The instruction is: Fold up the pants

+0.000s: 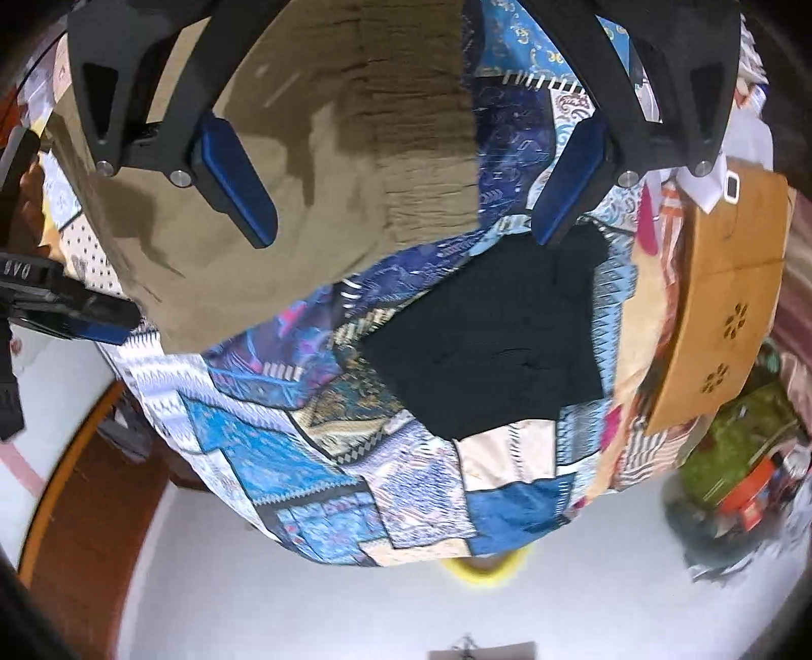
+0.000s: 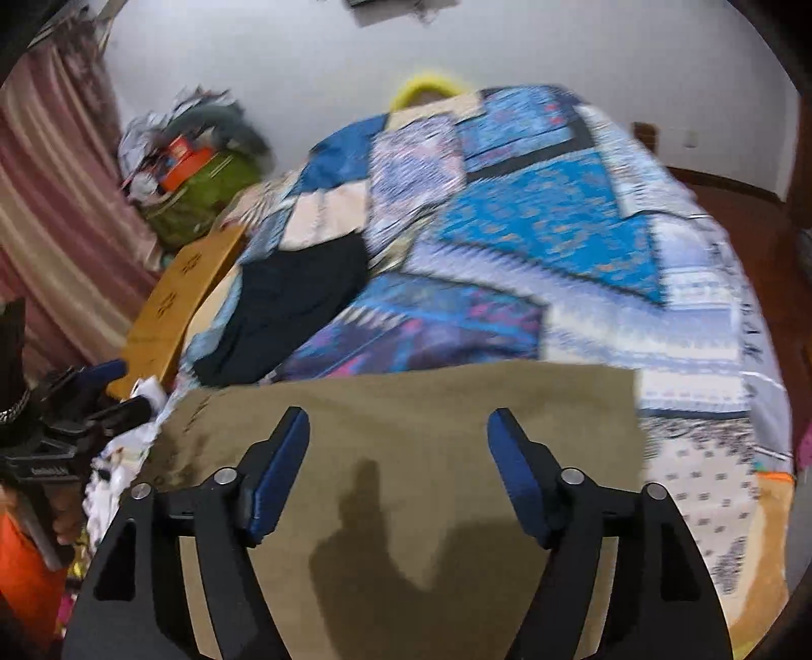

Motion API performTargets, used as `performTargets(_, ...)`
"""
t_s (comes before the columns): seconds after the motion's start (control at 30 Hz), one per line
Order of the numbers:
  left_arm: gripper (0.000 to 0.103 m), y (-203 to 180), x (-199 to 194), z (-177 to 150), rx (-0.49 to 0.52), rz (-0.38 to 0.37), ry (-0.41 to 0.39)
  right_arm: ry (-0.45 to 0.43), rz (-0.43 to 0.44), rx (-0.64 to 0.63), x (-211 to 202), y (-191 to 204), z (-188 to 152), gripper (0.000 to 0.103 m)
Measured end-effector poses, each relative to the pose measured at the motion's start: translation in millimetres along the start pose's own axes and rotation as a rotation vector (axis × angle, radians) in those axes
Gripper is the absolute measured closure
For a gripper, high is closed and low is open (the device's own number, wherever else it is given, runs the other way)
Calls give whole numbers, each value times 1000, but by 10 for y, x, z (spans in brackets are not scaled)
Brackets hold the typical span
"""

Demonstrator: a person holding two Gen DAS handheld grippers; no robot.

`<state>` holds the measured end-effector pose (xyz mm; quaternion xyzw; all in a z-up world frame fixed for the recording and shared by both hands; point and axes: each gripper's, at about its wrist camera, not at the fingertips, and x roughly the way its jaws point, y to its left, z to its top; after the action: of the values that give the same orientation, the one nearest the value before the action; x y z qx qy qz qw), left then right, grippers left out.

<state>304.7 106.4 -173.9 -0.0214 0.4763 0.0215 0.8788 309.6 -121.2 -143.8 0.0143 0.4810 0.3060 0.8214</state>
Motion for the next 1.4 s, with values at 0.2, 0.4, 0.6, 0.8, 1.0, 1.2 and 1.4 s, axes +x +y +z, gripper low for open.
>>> performTargets(0.2,2,-142,366,-104,40,-31,118,184,27,-29,536,147,-135,32)
performTargets(0.4,1,-133,485,-356,54,-41,158,208,-33,-136,466,197,-398,31)
performTargets(0.6,1,-87,284,-565,56,-41,129,179,-103,-195,169,169,-671,31)
performTargets(0.8,1,-50,29,-805,64,-25,119,156,-98,-136,-85,101,-898,31)
performTargets(1.0,1,-25,-189,-1018,43,-18,90,112,-112,-107,-338,87,-1196,31)
performTargets(1.2,1,-11,-346,-1230,10,7,61,78,-146,-79,-514,123,-1430,30)
performTargets(1.4,2,34,-506,-1376,-28,-11,62,70,-142,-57,-676,131,-1549,30)
